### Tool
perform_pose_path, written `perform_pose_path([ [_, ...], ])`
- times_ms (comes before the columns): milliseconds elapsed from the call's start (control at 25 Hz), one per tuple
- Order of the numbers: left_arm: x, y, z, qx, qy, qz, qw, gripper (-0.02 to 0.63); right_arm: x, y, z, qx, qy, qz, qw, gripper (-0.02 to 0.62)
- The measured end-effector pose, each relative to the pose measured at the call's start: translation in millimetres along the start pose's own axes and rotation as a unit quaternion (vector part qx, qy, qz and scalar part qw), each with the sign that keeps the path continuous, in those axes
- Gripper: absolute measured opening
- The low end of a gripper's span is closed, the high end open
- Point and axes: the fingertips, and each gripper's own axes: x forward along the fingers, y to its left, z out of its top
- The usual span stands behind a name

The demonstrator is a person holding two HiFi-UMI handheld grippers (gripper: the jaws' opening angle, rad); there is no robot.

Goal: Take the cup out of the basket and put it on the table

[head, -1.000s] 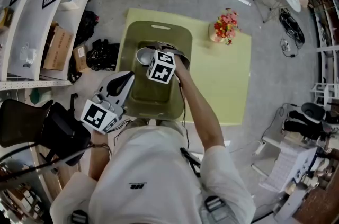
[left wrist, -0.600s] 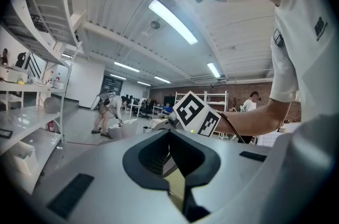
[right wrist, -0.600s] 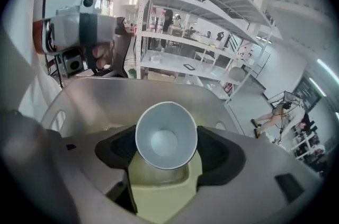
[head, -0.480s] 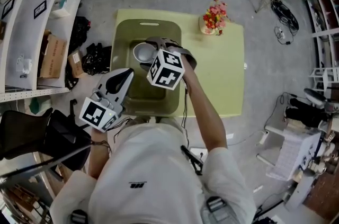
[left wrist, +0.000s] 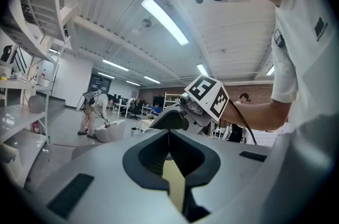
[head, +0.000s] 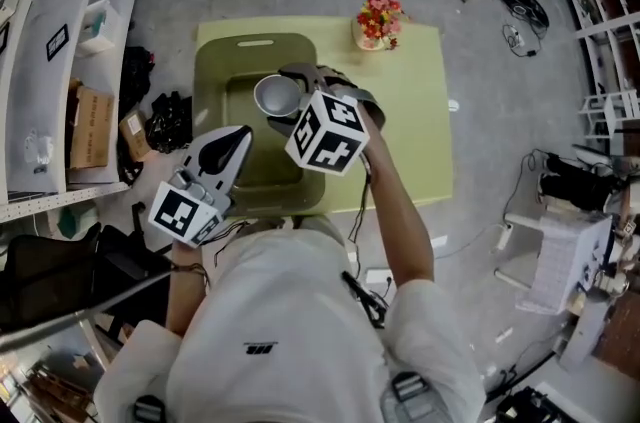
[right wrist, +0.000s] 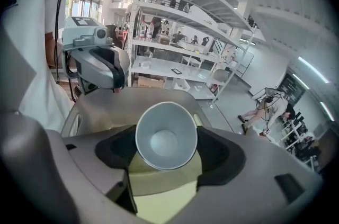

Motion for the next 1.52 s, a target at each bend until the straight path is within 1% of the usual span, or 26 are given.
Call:
perform_pose_path([
  [480,24.9,-25.4,2.6,0.006,0.0,-0.053,0.9986,0.012,-66.9,-11.2,-25.8,0.045,-0.008,-0.058,0.997,0.345],
  [720,42.1,-41.6,0.7,0.008,0.003,-0.087,0.9962,0.012,-97.2,-15.0,-64.0,0.083,0.009,-0.09,0.992,0.346],
  [1160,76.3,-84.3,-7.4,0.015,0.017,-0.151,0.9883,0.012,-115.8,3.8,-118.2,0.142,0.025,-0.115,0.983,0.345],
  [1360,94.2,-107.2,-10.1,0.018,0.027,-0.18,0.9831,0.012,-123.8,13.8,-149.0,0.18,0.029,-0.126,0.975,0.346],
  [1520,108.0,-125.9,-14.5,0.022,0.036,-0.204,0.978,0.012,-124.8,25.0,-180.8,0.216,0.035,-0.135,0.966,0.346],
])
